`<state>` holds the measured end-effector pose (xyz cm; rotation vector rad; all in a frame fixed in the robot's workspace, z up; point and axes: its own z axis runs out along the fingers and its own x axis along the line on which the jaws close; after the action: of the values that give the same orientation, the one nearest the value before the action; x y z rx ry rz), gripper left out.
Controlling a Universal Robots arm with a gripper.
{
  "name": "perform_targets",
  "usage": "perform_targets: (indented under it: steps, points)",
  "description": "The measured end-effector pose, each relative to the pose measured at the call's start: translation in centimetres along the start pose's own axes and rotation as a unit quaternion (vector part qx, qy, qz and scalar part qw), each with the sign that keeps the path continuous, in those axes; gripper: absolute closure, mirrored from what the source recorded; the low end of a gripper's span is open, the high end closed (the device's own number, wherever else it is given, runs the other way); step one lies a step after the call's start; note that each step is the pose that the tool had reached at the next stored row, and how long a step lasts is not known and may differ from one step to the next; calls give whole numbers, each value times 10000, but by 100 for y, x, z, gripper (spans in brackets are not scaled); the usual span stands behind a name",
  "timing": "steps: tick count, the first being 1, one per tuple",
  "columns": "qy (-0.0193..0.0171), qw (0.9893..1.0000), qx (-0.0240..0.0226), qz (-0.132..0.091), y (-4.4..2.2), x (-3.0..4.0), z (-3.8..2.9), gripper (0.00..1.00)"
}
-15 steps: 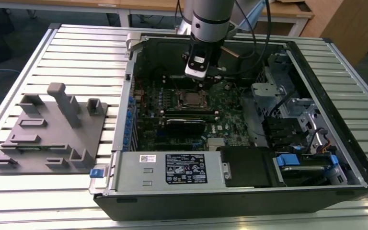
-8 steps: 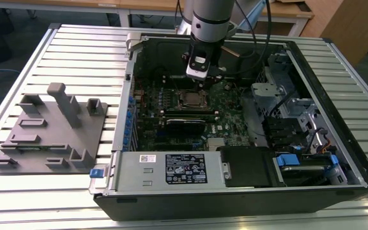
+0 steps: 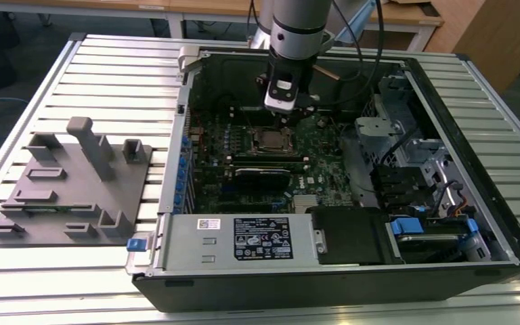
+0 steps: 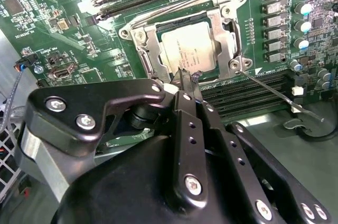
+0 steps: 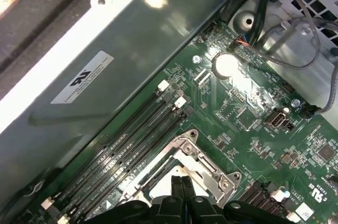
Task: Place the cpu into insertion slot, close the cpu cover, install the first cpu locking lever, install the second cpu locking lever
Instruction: 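Close the cpu cover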
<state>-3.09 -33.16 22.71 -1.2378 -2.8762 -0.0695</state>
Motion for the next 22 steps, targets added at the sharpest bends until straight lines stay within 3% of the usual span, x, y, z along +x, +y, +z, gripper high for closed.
perform_targets:
  steps: [8, 22]
  points:
    - [9, 9998, 2, -175, 0, 0, 0, 90]
    - [14, 9997, 2, -251, 0, 0, 0, 90]
